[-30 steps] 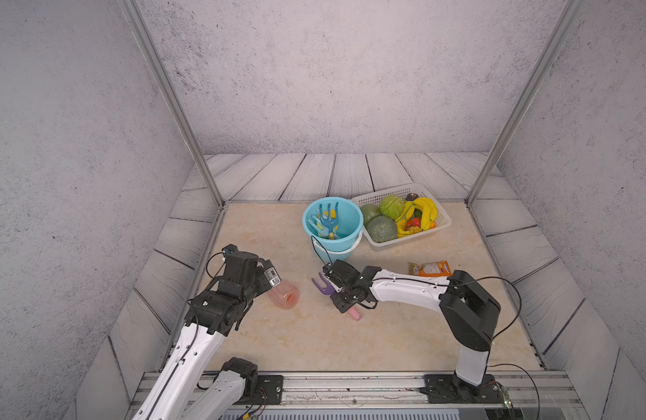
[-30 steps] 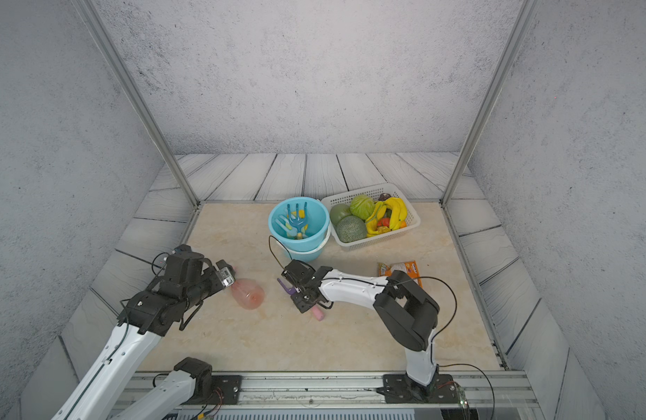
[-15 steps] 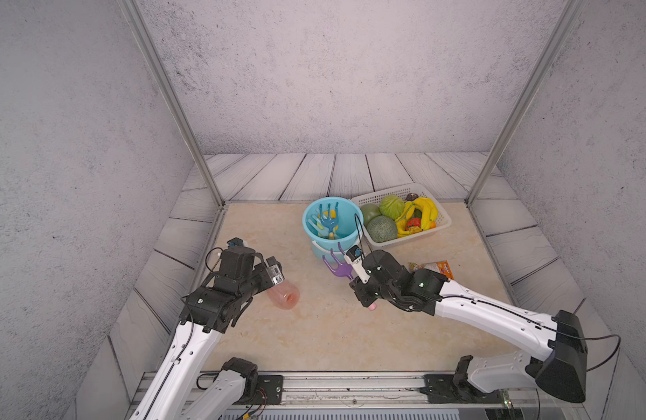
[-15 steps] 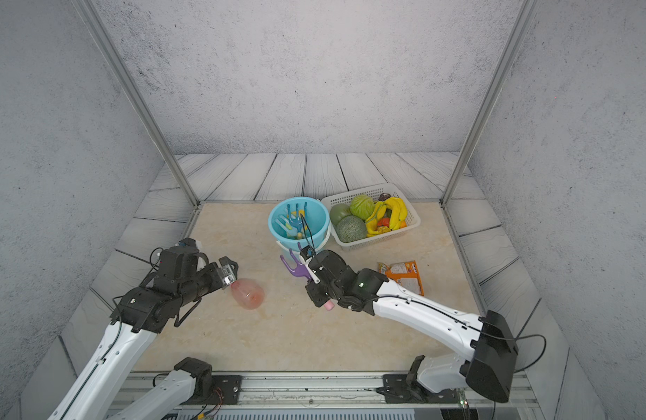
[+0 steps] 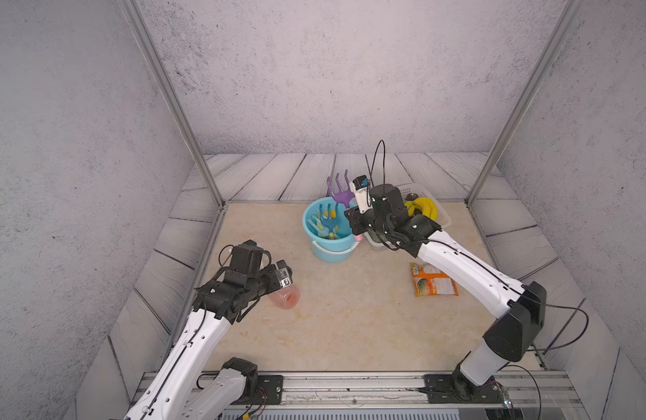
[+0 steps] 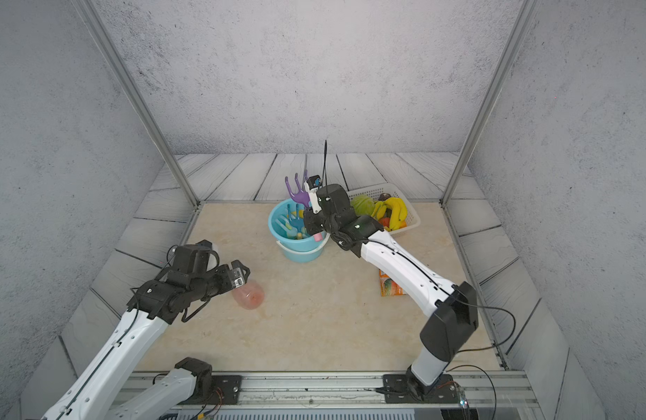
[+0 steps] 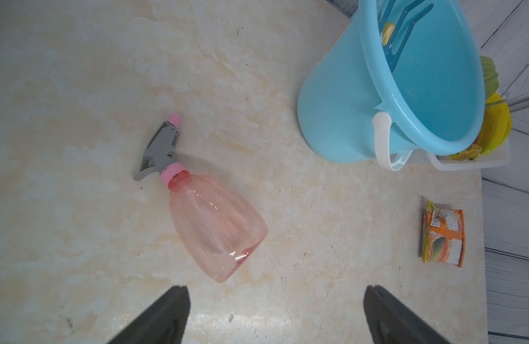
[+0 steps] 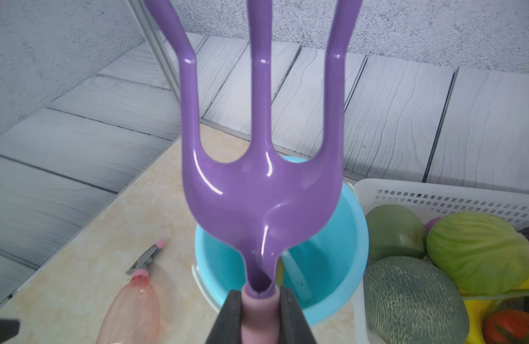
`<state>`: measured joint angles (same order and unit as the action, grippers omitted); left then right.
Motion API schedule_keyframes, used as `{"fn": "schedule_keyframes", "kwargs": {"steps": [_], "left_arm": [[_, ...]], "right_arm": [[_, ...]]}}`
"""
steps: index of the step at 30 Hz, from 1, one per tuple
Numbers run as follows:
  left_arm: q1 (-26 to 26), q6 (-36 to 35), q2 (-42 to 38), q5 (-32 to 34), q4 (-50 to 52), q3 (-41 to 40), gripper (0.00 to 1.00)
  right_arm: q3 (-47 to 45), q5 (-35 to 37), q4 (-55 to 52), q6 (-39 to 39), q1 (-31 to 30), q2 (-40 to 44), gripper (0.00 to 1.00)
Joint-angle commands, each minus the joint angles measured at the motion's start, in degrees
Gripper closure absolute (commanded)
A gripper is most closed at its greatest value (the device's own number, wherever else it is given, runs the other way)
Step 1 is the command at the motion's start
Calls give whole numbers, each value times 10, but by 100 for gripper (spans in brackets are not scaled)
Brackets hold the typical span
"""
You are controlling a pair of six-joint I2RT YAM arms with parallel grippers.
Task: Organize the gardening tools
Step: Pick up the gardening tool from the center of the board, then place the gardening tool in the container.
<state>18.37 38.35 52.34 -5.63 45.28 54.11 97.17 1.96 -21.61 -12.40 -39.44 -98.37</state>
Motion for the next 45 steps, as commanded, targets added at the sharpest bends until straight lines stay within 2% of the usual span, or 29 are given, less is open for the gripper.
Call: {"fn": "schedule_keyframes", "kwargs": {"steps": [1, 5, 12, 22, 31, 34, 37, 39, 45], "left_arm": [[-2, -9, 6, 5, -3, -1, 2], [-2, -6, 13, 11, -6, -1, 2], [-2, -10, 29, 22, -6, 0, 2], [-3, -10, 50, 27, -20, -7, 2], [-4, -7, 55, 28, -26, -12, 2], [-4, -6, 55, 30, -25, -12, 2], [-4, -4, 56, 33, -23, -11, 2], [-5, -3, 56, 36, -19, -8, 1], [-11, 1, 59, 40, -6, 12, 1]], "right_arm": [[51, -24, 40, 0, 14, -65, 87], [101, -30, 60, 1, 22, -126, 87], [128, -31, 109, -8, 31, -196, 87], [20, -33, 220, -17, 33, -190, 85], [-19, -30, 240, -17, 32, -178, 83], [-24, -31, 239, -17, 32, -172, 78], [-24, -32, 231, -16, 32, -161, 59], [-19, -30, 218, -15, 32, -149, 52], [-6, -26, 161, -18, 31, -96, 44]]}}
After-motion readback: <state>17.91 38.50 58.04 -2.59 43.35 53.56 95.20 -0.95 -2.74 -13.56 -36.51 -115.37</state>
